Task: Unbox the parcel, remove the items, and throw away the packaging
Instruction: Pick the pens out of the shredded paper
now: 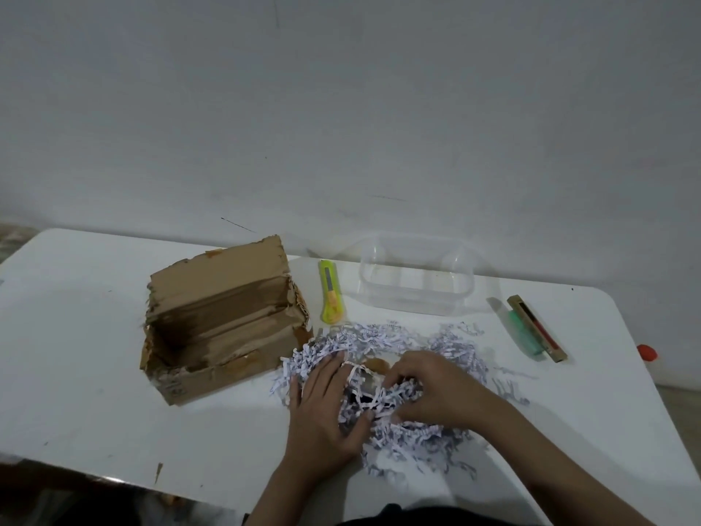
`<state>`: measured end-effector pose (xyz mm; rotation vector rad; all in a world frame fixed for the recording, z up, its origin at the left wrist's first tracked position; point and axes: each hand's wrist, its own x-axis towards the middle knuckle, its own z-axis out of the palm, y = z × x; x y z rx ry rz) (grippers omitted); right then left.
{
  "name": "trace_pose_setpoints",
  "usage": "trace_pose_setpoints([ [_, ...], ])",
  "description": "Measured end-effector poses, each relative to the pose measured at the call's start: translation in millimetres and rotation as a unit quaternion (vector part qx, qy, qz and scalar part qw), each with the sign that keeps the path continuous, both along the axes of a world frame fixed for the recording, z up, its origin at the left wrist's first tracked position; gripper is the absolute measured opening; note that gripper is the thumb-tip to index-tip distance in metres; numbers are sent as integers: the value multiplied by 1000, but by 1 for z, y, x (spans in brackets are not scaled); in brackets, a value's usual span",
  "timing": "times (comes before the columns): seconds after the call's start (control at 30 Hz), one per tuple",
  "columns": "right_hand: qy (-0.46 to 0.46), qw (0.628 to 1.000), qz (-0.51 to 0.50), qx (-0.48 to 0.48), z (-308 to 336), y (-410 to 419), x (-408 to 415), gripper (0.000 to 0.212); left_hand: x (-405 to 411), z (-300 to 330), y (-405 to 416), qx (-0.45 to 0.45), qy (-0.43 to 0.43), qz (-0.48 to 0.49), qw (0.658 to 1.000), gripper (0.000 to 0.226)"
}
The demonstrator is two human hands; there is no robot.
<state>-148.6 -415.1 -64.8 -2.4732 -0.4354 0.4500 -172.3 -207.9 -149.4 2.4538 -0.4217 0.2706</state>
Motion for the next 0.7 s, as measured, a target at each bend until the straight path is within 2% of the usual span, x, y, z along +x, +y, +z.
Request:
trace_pose_setpoints([
  [0.37, 20, 999, -39, 11, 5, -21, 6, 20, -1, 2, -2, -11, -5, 14, 1000, 65],
  [0.6, -79, 993, -91, -16, 5, -18, 9, 19, -1, 0, -2, -5, -3, 15, 1000, 64],
  [0.7, -140, 984, -86, 66, 7, -16, 5, 13, -1, 0, -2, -2, -2, 19, 1000, 57],
])
